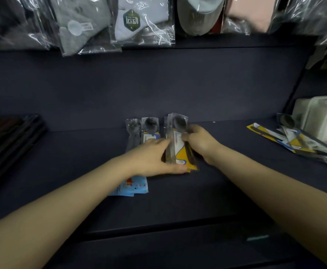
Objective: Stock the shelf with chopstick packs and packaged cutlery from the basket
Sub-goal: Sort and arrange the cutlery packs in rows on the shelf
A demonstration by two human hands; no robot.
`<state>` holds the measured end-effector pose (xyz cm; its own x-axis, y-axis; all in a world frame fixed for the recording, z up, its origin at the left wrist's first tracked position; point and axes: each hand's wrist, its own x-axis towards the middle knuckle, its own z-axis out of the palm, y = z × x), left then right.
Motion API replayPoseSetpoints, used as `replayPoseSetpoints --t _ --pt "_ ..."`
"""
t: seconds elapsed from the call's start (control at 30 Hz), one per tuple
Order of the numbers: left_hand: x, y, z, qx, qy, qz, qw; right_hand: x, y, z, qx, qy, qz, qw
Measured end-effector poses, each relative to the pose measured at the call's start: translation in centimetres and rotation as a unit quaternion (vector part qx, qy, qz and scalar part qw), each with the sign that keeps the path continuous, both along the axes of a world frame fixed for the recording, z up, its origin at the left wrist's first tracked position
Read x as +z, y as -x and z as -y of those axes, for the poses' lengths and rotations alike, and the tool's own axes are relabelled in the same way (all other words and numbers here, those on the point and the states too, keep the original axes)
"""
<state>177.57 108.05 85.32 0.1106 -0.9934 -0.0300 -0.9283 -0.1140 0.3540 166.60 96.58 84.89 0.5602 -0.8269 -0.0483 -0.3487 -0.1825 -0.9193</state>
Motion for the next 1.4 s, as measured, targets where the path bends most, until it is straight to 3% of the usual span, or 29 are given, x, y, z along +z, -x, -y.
replayPoseSetpoints --t 0.3,0.47,0.77,0.93,1.27,1.33,1.4 --pt "-1.1 2.0 -0.4 0.015 0.079 -0.020 0.997 0.0 0.3 -1.5 0.017 0.004 0.025 1.000" --pt "-1.3 2.3 -0.5 0.065 0.083 0.115 0.988 0.5 -0.6 -1.7 0.001 -0.033 0.018 0.999" --pt "-0.7 2.6 -0.2 0.034 0.065 -0.031 0.997 0.4 -0.2 -1.3 0.027 -0.051 0.008 0.998" --pt "-1.0 2.4 -0.4 0.051 0.037 0.068 0.996 0.2 0.0 -1.1 0.017 -0.051 -0.005 0.999" --pt "-0.9 2.9 -0.2 0.072 0.065 0.064 0.993 0.6 0.4 -1.3 0.038 -0.094 0.011 0.995" --pt "-0.3 3.5 -0.3 0.085 0.076 0.098 0.989 1.3 2.2 -0.9 0.046 -0.063 0.012 0.997" --pt "0.5 4.7 -0.1 0.077 0.115 0.112 0.984 1.8 5.0 0.7 0.040 0.041 -0.015 0.998"
